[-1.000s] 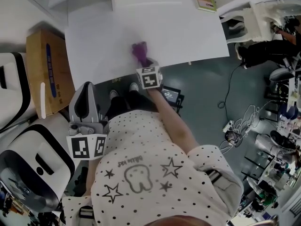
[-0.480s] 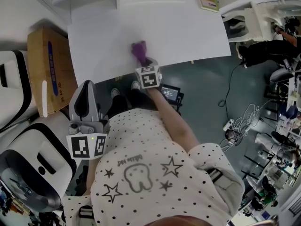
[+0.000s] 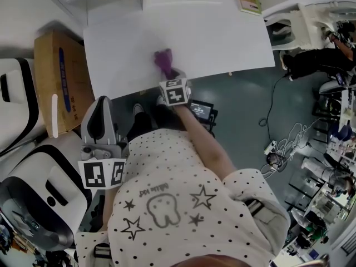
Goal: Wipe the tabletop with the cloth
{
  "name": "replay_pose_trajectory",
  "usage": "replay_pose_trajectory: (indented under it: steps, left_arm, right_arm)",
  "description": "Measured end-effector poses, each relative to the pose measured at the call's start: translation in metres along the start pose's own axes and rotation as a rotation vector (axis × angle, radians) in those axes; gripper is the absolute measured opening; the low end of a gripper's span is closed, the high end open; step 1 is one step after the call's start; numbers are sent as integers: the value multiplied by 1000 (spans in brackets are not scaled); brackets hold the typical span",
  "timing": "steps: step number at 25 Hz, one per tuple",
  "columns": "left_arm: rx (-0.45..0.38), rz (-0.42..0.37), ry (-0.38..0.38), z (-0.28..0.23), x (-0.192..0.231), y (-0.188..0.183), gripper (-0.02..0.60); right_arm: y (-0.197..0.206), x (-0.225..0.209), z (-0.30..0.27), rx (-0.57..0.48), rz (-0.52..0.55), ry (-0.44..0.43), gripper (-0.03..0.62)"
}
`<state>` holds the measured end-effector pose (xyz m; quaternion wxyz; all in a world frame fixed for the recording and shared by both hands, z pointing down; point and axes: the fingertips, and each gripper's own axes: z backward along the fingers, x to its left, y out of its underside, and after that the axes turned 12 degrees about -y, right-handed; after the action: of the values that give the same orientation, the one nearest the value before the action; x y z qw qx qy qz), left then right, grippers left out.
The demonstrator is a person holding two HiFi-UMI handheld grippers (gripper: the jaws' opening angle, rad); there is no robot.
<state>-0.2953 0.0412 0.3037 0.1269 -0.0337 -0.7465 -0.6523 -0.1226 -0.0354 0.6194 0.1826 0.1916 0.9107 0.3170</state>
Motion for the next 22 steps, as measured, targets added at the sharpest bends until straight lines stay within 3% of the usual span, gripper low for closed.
replay_pose_trajectory:
  steps: [22]
  left_arm:
    - [-20,8,-20,22,35,-7,-5]
  right_arm:
    - [-1,40,-13,10,29,-7,61]
